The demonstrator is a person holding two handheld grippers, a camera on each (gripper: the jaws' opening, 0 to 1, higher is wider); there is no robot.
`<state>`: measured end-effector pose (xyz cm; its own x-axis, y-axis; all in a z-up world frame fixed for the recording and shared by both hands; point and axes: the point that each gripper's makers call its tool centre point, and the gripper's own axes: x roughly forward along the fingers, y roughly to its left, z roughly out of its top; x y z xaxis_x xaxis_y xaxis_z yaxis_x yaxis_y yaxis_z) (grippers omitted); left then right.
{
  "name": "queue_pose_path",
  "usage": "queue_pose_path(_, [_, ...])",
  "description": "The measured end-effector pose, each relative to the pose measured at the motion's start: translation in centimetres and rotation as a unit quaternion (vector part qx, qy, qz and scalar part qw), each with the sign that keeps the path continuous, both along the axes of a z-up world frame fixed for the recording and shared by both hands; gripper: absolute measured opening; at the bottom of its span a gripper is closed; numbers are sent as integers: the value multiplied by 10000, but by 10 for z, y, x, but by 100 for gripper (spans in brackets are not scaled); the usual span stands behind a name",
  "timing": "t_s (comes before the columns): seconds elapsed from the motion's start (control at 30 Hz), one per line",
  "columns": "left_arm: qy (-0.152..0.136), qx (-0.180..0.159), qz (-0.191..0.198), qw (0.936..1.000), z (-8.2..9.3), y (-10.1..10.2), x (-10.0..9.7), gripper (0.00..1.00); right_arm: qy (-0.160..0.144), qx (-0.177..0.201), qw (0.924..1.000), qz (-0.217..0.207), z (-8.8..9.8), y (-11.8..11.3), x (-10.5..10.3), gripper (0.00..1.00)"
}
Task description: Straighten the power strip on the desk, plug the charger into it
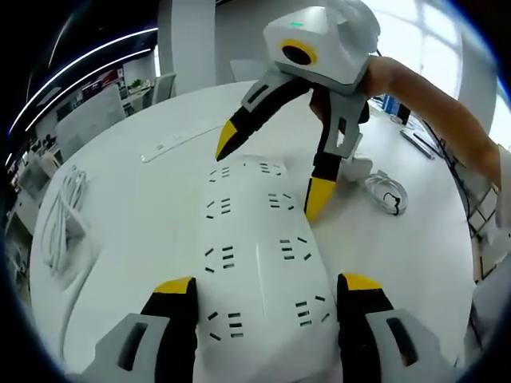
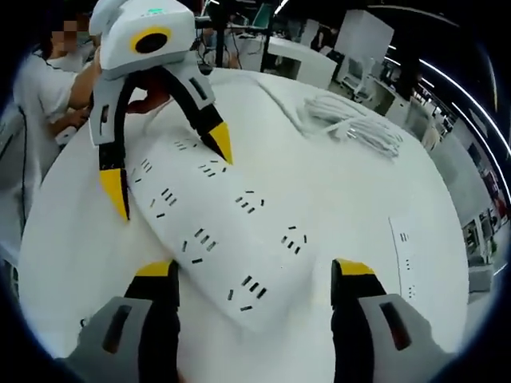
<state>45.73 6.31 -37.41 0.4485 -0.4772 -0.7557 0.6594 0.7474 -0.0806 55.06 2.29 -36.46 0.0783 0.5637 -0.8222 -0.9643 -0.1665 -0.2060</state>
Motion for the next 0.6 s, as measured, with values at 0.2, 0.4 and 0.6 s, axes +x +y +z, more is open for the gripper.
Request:
queue_pose_path(0.2, [-26,-31,-3,10000,0,0,0,71,2,-348,9979,550,-2,8,-1,83])
queue_pose_path(0.4, [-38,-85,-14,10000,1,0,0,71,393,-453,9955,740,-8,9,-7,81])
queue_pose_path(0.6, [-39,-99,-23,9999,1,0,0,71,513,-383,9948,798,-9,9,-9,78])
